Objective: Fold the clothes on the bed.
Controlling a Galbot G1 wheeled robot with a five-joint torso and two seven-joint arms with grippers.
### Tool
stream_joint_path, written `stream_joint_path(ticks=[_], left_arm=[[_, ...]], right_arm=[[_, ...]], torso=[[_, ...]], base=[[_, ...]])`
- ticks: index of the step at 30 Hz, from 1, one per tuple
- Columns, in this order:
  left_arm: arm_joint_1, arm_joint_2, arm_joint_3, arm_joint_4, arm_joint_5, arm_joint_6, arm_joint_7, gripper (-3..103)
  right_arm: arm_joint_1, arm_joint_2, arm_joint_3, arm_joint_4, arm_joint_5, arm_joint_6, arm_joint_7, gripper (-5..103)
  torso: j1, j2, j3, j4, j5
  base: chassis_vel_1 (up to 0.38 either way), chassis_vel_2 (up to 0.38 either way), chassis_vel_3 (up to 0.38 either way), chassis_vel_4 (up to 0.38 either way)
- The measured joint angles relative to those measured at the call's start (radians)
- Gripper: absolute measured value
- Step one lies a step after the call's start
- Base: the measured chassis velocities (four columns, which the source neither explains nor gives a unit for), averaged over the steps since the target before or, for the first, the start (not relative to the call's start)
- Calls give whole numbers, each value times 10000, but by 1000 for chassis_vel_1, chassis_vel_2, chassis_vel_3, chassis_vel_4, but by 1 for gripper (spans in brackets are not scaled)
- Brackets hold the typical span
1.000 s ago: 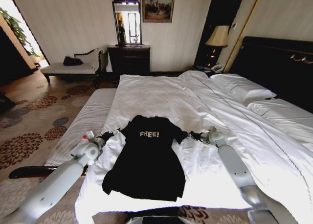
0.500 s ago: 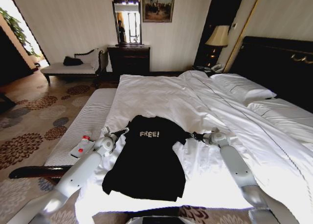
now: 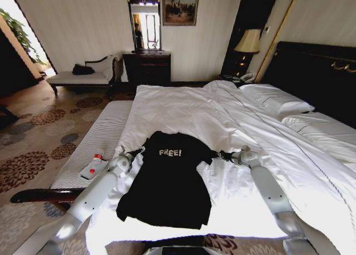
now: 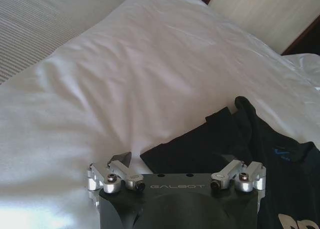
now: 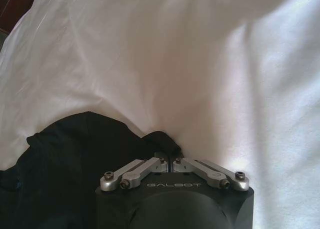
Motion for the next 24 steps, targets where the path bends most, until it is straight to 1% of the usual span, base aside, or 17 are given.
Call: stream_joint_path(ticks=[1, 2, 3, 5, 8, 10, 14, 16, 20, 22, 24], left_arm=[[-39, -54, 5, 64, 10, 13, -23, 90], [-87, -137, 12, 160, 28, 27, -57, 85], [-109, -189, 17, 217, 53, 36, -77, 74], [-114, -213, 18, 235, 69, 36, -85, 74], [-100, -237, 25, 235, 117, 35, -119, 57], [-76, -238, 20, 219, 119, 34, -132, 57], [-42, -228, -10, 229, 113, 13, -160, 35], [-42, -227, -15, 241, 110, 8, -165, 35], [-109, -232, -26, 327, 114, -34, -171, 14], [-119, -234, -27, 341, 117, -38, -172, 14], [-175, -237, -30, 410, 134, -69, -170, 3]], right_arm=[[-10, -16, 7, 10, 2, 0, 0, 1], [-31, -37, 23, 19, 3, 0, 0, 1], [-52, -50, 46, 25, 4, 0, 0, 1], [-65, -60, 61, 27, 4, 0, 0, 1], [-107, -91, 121, 32, 4, 0, -8, 1], [-114, -96, 134, 32, 4, 0, -11, 1], [-115, -96, 153, 29, -6, 0, -19, 1], [-114, -88, 153, 29, -17, 0, -19, 1], [-94, -61, 130, 28, -59, 0, -18, 1], [-92, -60, 127, 28, -61, 0, -19, 1], [-82, -59, 116, 17, -71, 0, -24, 1]], torso=[[0, 0, 0, 0, 0], [0, 0, 0, -1, 0], [0, 0, 0, -1, 1], [-1, 0, 0, 0, 1], [0, 0, 0, 1, 0], [-1, 0, 0, 1, 0], [-1, 0, 0, 1, -1], [0, 0, 0, 0, -1], [0, 0, 0, -1, -2], [-1, 0, 0, -1, -2], [-1, 1, 0, -1, -2]], base=[[0, 0, 0, 0], [0, 0, 0, 0], [0, 0, 0, 0], [0, 0, 0, 0], [0, 0, 0, 0], [0, 0, 0, 0], [0, 0, 0, 0], [0, 0, 0, 0], [0, 0, 0, 0], [0, 0, 0, 0], [0, 0, 0, 0]])
